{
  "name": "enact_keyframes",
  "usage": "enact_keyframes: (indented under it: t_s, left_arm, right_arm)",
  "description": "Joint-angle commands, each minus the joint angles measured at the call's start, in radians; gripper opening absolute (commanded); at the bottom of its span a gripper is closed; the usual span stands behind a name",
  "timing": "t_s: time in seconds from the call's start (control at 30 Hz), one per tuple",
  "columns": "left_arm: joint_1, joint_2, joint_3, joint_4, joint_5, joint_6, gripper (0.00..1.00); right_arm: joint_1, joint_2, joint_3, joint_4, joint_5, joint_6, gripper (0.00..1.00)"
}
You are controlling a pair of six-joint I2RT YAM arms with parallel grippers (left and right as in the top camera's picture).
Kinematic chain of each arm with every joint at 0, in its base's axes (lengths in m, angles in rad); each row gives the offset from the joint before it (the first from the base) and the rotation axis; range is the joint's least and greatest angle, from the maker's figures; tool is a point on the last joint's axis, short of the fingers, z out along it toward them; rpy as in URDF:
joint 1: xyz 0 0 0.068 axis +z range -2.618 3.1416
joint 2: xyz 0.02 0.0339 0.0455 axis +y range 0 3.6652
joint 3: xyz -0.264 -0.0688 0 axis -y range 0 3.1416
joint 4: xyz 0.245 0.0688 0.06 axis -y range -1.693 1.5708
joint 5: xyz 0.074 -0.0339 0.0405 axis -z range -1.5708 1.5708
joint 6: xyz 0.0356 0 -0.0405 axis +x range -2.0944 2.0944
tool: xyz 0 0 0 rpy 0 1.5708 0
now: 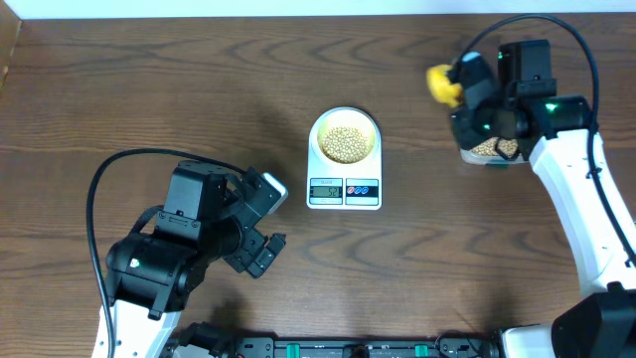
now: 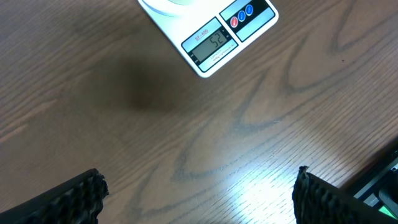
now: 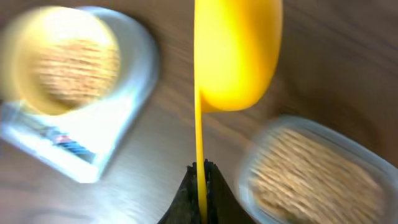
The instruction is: Scoop item into bowl and weigh 50g on scale
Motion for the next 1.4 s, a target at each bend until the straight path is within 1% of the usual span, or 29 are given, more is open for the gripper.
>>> enact_keyframes:
  t_s: [0.0,0.17,0.27,0.4,0.57,0.6,0.63,0.7,0.9,1.23,1.37]
  left_arm:
    - [0.006,0.0,0.031,-0.002,-0.006,0.006,0.98]
    - [0.006,0.0,0.032,-0.002,-0.006,0.006,0.98]
    - [0.006,0.0,0.032,-0.002,-0.006,0.006,0.98]
    - [0.006,0.0,0.031,-0.002,-0.006,0.005,0.98]
    - [0.006,0.0,0.031,-0.002,-0.006,0.006,0.98]
    - [0.006,0.0,0.032,-0.002,-0.006,0.006,0.98]
    - [0.006,0.0,0.032,-0.002,-0.006,0.006,0.98]
    - [0.006,0.0,0.032,-0.002,-0.006,0.006,0.98]
    - [0.006,0.0,0.032,-0.002,-0.006,0.005,0.98]
    - [0.006,0.0,0.032,-0.002,-0.006,0.006,0.98]
    - [0.006,0.0,0.031,-0.002,-0.006,0.006,0.98]
  right_arm:
    - [0.067,0.009,0.002,0.001,-0.222,-0.076,0.01]
    - [0.148,0.032,0.002,0.016,-0.214,-0.142,0.01]
    - [0.177,0.084,0.002,0.018,-0.201,-0.153,0.01]
    - [0.209,0.153,0.002,0.061,-0.167,-0.17,0.01]
    - [0.264,0.211,0.002,0.111,-0.051,-0.211,0.01]
    - [0.286,0.226,0.002,0.119,0.02,-0.217,0.01]
    - [0.295,0.233,0.002,0.121,0.049,-0.233,0.01]
    - [0.308,0.246,0.002,0.137,0.094,-0.239,0.01]
    - [0.325,0.272,0.002,0.143,0.146,-0.256,0.01]
    - [0.36,0.276,0.002,0.143,0.16,-0.304,0.01]
    - [0.38,0.276,0.003,0.138,0.217,-0.322,0.01]
